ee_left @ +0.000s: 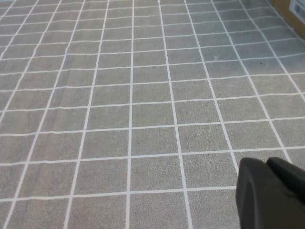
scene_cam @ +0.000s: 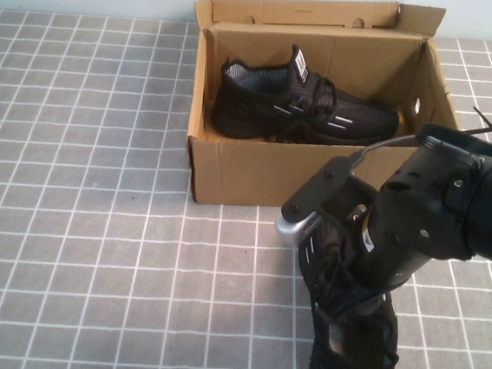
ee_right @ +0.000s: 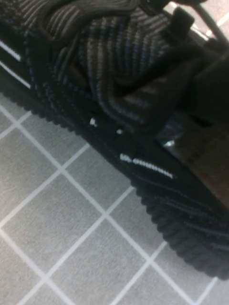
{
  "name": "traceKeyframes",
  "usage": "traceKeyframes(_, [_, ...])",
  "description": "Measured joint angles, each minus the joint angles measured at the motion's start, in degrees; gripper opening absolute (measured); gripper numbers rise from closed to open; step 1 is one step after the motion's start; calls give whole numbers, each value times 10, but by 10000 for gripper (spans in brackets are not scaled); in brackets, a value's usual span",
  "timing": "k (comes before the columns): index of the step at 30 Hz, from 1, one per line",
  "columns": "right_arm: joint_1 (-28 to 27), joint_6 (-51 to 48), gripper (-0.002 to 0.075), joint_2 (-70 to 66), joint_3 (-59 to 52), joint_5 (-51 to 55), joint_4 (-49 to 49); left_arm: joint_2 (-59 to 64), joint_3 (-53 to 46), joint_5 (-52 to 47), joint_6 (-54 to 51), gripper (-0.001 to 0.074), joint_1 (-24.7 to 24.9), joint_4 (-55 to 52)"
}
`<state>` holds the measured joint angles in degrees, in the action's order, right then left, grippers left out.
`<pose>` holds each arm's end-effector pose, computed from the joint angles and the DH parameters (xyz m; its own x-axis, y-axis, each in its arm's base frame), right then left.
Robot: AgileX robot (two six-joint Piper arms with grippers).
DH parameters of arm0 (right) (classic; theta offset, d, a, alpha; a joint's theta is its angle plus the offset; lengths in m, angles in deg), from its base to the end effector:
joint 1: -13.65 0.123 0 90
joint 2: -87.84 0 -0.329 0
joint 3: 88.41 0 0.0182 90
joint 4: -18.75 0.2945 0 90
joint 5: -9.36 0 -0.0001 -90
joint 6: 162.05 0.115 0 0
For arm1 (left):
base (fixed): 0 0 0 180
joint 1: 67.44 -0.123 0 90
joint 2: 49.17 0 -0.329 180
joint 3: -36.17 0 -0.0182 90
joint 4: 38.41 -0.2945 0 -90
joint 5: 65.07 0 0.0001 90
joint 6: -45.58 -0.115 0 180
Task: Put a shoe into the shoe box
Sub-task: Pick up the shoe from the table
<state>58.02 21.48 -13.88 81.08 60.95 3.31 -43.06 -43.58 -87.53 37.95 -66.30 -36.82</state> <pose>0.2881 0.2482 0.2431 -0.6097 -0.7443 -0.2726 -0.7099 0.6657 -0.2301 0.0744 -0.0027 0.1612 -0.3091 0.1135 -0.9442 0.0635 0.9931 0.0986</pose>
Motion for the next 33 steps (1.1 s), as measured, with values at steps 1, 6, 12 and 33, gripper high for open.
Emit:
traceKeyframes(1, [0,0,356,0,0,0,3,0,0,0,0,-1,0,0])
traceKeyframes(6, [0,0,325,0,0,-3,10,0,0,0,0,-1,0,0])
traceKeyframes(12, [0,0,149,0,0,-3,15,0,0,0,0,-1,0,0])
traceKeyframes(33, [0,-8,-3,192,0,70,25,0,0,0,0,-1,0,0])
